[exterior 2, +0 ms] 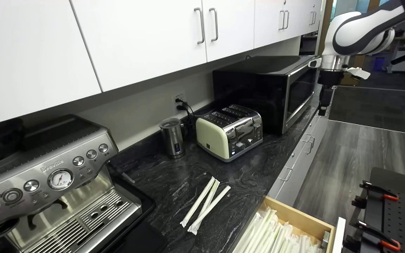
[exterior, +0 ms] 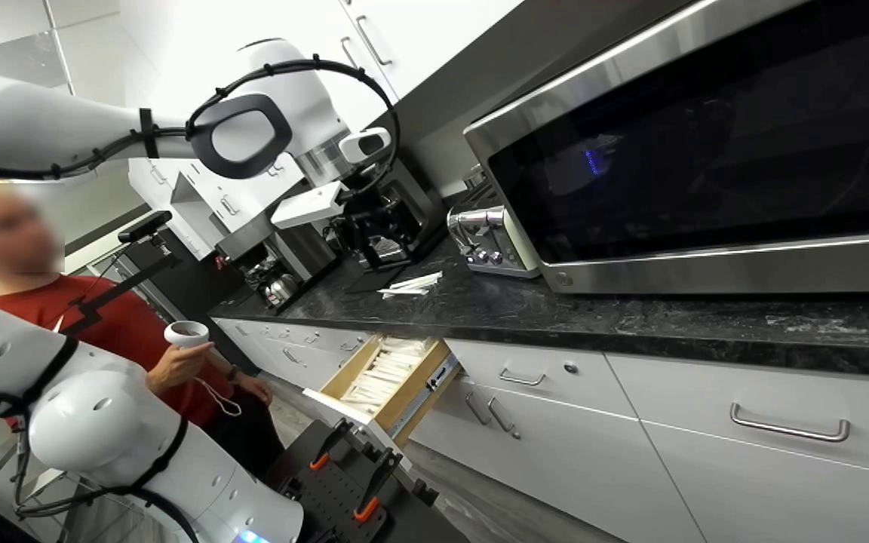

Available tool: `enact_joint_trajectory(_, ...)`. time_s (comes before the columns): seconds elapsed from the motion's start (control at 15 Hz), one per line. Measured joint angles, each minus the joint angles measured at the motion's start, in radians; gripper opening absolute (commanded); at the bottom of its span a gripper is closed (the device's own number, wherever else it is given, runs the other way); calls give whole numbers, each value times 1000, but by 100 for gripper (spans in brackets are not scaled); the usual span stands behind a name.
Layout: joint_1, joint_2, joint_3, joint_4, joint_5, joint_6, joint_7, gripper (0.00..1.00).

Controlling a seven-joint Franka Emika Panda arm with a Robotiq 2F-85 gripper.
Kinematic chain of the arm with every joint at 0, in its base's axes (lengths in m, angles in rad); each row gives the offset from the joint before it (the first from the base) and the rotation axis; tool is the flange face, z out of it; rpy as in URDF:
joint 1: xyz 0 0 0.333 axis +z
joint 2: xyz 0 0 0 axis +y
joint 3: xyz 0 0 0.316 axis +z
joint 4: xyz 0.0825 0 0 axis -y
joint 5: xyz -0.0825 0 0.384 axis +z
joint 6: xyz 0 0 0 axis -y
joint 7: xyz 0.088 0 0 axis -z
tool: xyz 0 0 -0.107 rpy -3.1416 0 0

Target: Press one of the buttons on the toaster

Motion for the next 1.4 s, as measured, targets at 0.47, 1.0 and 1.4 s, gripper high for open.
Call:
enact_joint_trajectory(0.47, -65, -28, 125, -67, 0, 75, 288, 100)
enact_joint_trajectory(1.0, -8, -112, 334, -236, 0, 246, 530, 100)
enact_joint_trajectory(1.4, 67, -111, 410, -231, 0, 301, 578, 100)
